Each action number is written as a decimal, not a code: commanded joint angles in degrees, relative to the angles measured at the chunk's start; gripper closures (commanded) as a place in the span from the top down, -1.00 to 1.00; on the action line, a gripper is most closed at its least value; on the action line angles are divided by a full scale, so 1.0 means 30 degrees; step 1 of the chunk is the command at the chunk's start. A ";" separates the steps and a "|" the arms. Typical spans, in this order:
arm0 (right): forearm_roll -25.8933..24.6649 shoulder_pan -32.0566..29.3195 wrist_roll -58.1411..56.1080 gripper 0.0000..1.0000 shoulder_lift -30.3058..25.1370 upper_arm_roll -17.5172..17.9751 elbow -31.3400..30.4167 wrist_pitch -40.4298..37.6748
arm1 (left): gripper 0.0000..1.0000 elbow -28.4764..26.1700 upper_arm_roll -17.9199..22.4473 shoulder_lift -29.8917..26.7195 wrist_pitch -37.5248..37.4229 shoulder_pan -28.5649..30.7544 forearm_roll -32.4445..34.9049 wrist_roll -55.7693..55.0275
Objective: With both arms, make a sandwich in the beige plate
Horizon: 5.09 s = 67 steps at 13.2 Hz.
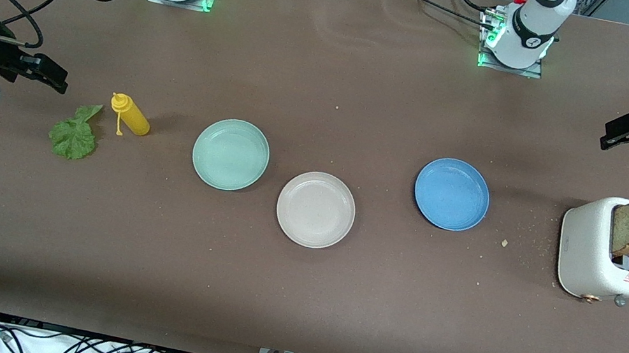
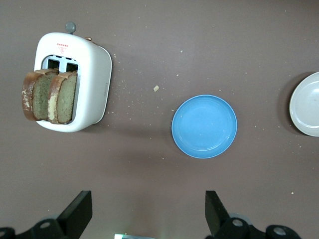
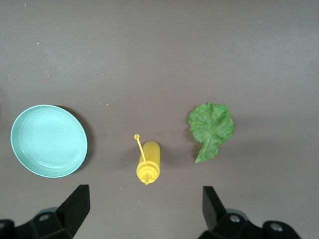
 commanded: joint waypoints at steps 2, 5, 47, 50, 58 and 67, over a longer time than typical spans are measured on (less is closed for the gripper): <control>0.0340 -0.0154 -0.0095 0.99 -0.0359 -0.0037 -0.0245 0.0134 | 1.00 0.0512 0.0043 0.0659 -0.0131 -0.0098 -0.0048 0.0342; 0.0311 -0.0154 -0.0123 0.99 -0.0359 -0.0037 -0.0274 0.0105 | 1.00 0.0365 0.0043 0.0630 -0.0335 0.0019 -0.0019 0.0429; 0.0340 -0.0183 -0.0505 0.99 -0.0301 -0.0037 -0.0421 0.0105 | -1.00 -0.5172 0.0131 0.5318 1.0417 0.6025 0.0567 0.9891; 0.0340 -0.0183 -0.0534 0.99 -0.0301 -0.0037 -0.0421 0.0105 | -1.00 -0.4589 0.0131 0.5289 0.9833 0.5996 0.0596 0.9922; 0.0340 -0.0183 -0.0737 0.99 -0.0272 -0.0066 -0.0421 0.0105 | -1.00 0.0649 -0.0015 0.5375 0.2841 0.5616 0.0861 1.0566; 0.1185 -0.0212 -0.3780 0.99 -0.0009 -0.1264 -0.0421 0.0134 | -1.00 0.1215 -0.0543 0.7775 -0.0014 0.3715 -1.0291 1.0099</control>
